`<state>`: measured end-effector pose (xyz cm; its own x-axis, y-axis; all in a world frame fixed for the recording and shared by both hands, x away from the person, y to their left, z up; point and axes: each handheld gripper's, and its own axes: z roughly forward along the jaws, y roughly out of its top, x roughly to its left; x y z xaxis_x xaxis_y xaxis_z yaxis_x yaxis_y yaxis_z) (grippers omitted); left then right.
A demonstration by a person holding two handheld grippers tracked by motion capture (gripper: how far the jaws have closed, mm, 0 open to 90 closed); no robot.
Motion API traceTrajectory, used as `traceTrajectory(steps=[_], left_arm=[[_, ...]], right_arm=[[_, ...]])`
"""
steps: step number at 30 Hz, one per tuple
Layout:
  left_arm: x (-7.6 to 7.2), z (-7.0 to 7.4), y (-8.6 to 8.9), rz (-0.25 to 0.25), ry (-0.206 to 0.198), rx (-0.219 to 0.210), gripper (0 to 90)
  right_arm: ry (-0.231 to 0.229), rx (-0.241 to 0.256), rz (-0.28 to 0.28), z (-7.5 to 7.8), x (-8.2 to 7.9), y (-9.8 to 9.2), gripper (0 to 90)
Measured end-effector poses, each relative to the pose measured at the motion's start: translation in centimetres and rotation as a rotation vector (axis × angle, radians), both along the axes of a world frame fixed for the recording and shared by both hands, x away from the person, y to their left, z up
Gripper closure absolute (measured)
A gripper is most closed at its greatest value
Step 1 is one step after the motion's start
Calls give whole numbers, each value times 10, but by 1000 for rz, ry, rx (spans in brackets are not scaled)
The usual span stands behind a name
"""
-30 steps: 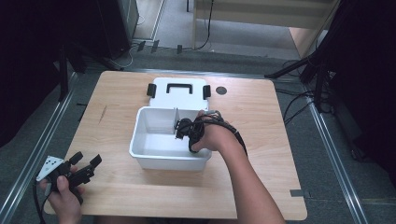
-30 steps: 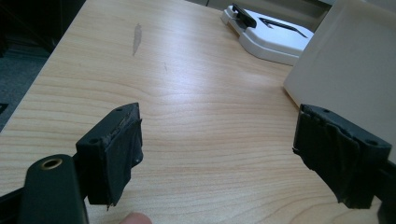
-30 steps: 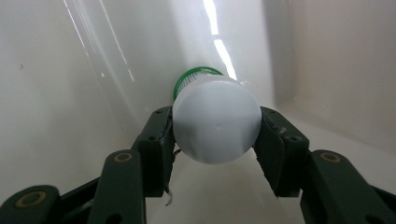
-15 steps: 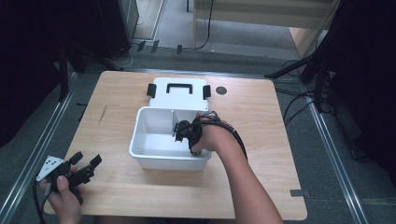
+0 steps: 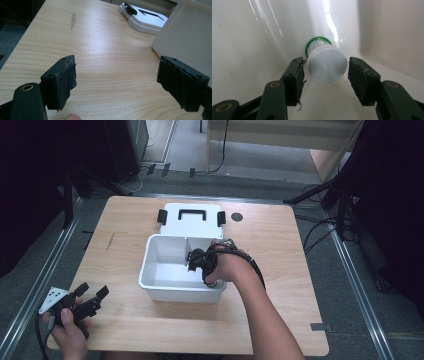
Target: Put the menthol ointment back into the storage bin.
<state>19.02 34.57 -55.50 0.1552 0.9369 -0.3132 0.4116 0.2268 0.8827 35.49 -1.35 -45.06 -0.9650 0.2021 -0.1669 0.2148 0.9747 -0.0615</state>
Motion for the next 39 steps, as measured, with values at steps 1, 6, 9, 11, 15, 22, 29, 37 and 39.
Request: traceTrajectory(steps=[1, 6, 9, 11, 15, 22, 29, 37, 39], left_arm=[[0, 0, 0, 0, 0, 0, 161], [0, 0, 0, 0, 1, 1, 162], [0, 0, 0, 1, -1, 3, 161], [0, 0, 0, 2, -1, 2, 161], [0, 0, 0, 3, -2, -1, 161], [0, 0, 0, 4, -3, -4, 161], [0, 0, 0, 4, -3, -6, 161], [0, 0, 1, 4, -3, -9, 161], [0, 0, 1, 5, -4, -10, 161]], right_arm=[[-2, 7, 0, 1, 0, 0, 466], [-12, 57, -19, 14, -1, -4, 437], [-10, 83, -26, 24, -3, -8, 412], [-19, 92, -37, 31, -5, -10, 381], [-17, 153, -65, 45, -8, -16, 352], [-36, 204, -93, 66, -14, -29, 322], [-62, 245, -114, 82, -20, -45, 292], [-76, 292, -168, 89, -28, -71, 274], [-76, 308, -184, 88, -30, -80, 271]])
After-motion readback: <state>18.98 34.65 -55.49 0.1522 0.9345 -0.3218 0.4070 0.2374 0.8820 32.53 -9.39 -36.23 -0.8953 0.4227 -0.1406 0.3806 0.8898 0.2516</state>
